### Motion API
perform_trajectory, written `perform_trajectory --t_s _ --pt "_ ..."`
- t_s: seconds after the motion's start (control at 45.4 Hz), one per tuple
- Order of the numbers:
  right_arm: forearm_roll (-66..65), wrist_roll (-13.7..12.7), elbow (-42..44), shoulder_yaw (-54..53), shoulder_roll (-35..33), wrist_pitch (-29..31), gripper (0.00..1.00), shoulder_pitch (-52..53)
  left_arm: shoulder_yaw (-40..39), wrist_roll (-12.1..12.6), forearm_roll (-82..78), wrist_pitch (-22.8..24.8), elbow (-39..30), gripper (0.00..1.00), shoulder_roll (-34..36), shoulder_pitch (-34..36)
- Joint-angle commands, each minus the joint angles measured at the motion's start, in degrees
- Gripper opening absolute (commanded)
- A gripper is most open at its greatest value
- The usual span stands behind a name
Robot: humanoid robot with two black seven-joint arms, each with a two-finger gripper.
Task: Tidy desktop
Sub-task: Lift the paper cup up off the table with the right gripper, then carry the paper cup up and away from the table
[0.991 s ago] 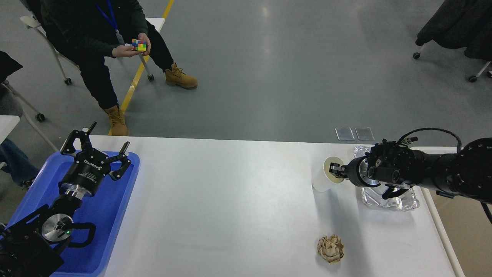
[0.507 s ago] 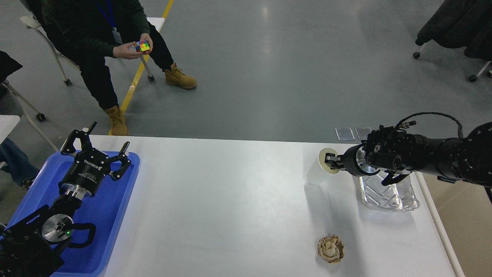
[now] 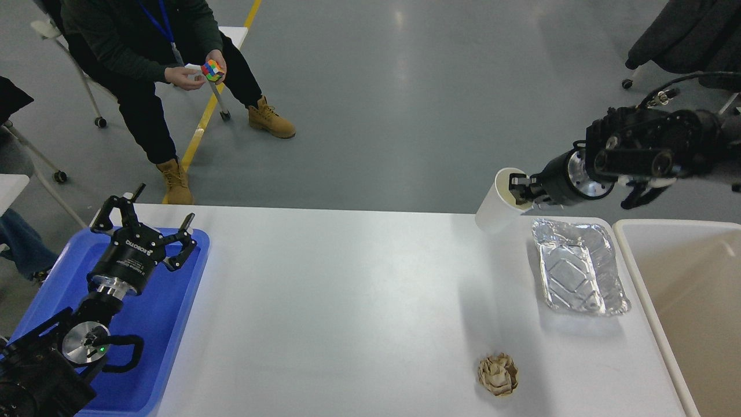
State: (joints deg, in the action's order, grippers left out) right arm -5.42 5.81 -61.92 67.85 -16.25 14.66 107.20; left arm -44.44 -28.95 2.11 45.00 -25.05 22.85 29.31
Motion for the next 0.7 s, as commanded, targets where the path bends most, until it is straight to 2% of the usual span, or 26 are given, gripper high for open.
perform_trajectory --t_s 0.0,0.33,0.683 --pt "0.0 0.0 -5.9 4.6 -3.0 4.6 0.00 11.3 -0.1 -0.1 0.0 0.0 0.0 0.99 0.0 0.0" --pt "-1.7 0.0 -6.0 8.1 -6.2 12.1 0.00 20.8 -0.2 -0.1 0.0 0.0 0.0 0.99 0.0 0.0" --pt "-2.2 0.0 -5.8 8.8 -6.2 13.4 0.00 24.1 -0.2 -0.1 0.0 0.0 0.0 0.99 0.0 0.0"
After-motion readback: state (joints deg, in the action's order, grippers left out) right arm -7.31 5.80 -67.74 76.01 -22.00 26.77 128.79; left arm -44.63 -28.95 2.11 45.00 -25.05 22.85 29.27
